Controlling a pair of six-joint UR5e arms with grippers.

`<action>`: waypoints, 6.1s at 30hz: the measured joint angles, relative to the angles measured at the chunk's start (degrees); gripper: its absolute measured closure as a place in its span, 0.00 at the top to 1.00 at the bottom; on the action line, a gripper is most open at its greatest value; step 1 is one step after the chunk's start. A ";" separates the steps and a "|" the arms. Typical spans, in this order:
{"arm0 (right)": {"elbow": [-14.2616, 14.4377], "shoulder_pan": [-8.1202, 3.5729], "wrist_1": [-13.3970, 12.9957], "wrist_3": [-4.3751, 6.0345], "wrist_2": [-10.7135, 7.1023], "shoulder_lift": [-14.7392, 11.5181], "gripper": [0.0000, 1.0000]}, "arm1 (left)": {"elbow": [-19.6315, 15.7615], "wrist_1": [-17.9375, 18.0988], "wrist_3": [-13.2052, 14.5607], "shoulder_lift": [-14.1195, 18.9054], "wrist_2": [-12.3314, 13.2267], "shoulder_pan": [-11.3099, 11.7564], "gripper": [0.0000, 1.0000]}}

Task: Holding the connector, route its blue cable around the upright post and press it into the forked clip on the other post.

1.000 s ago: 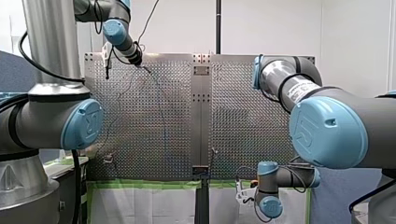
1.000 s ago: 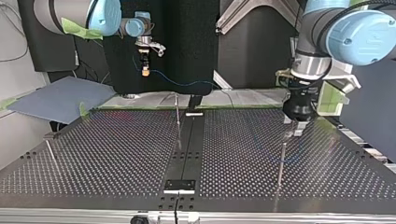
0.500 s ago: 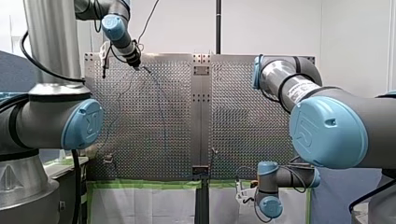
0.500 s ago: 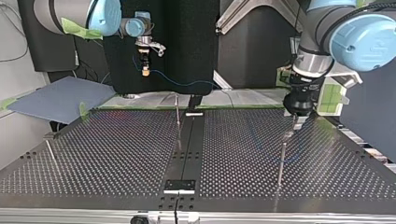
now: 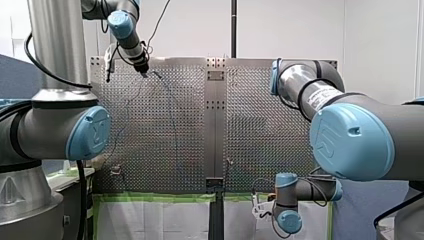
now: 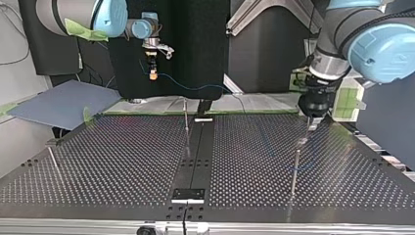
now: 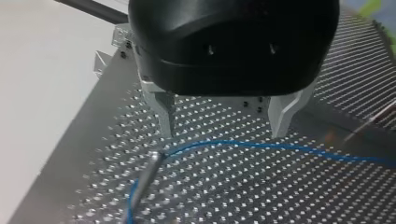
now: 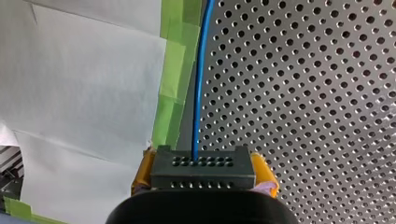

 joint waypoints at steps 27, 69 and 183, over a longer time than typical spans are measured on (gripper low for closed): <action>0.00 0.15 0.06 0.00 0.00 0.00 0.00 | -0.23 -5.08 -0.29 0.42 -3.63 0.13 1.00; 0.00 0.46 0.20 0.00 0.00 0.01 0.00 | 11.45 -6.45 -5.19 1.75 -5.95 0.01 1.00; -0.66 2.06 1.09 -0.11 0.09 0.03 0.00 | 8.61 36.45 -27.33 -13.58 0.33 6.04 1.00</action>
